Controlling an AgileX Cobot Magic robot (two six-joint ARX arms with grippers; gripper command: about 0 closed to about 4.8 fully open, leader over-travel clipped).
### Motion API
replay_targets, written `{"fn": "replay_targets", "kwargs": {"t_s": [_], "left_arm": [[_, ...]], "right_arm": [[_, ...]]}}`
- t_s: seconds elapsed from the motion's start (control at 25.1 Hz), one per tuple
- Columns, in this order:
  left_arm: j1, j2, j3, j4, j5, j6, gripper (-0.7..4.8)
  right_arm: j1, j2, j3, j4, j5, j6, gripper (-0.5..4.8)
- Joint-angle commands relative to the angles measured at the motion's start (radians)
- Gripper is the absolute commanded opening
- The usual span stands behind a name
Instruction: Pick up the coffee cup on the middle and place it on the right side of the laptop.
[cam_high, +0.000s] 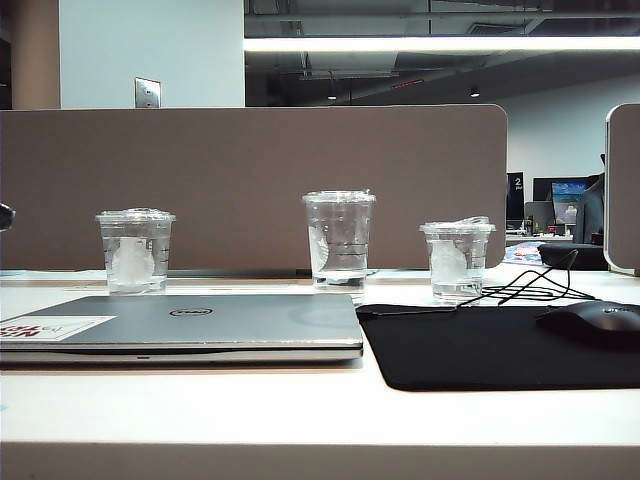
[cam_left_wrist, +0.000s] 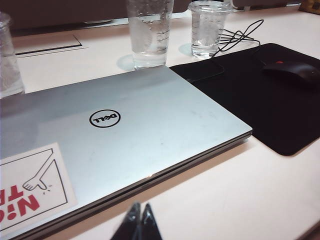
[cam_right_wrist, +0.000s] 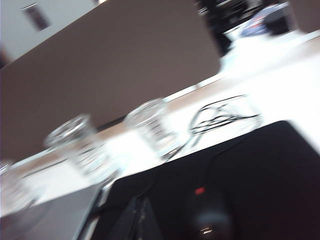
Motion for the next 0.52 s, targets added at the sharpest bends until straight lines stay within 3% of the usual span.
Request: {"fn": "replay_targets", "kwargs": {"t_s": [0.04, 0.12, 0.28, 0.44, 0.52], "left_arm": [[0.000, 0.000, 0.002, 0.004, 0.000, 0.004, -0.05], [0.000, 0.000, 0.002, 0.019, 0.000, 0.004, -0.05], [0.000, 0.000, 0.002, 0.051, 0.000, 0.004, -0.05], [0.000, 0.000, 0.002, 0.051, 0.000, 0.004, -0.05], [0.000, 0.000, 0.002, 0.051, 0.000, 0.004, -0.05]], "right_arm": [[0.002, -0.002, 0.000, 0.081, -0.137, 0.003, -0.05], [0.002, 0.003, 0.020, 0.074, -0.189, 0.003, -0.05], [0.031, 0.074, 0.101, 0.034, -0.180, -0.005, -0.06], [0.077, 0.371, 0.290, 0.068, -0.195, -0.190, -0.04], [0.108, 0.525, 0.363, 0.071, -0.220, -0.288, 0.57]]}}
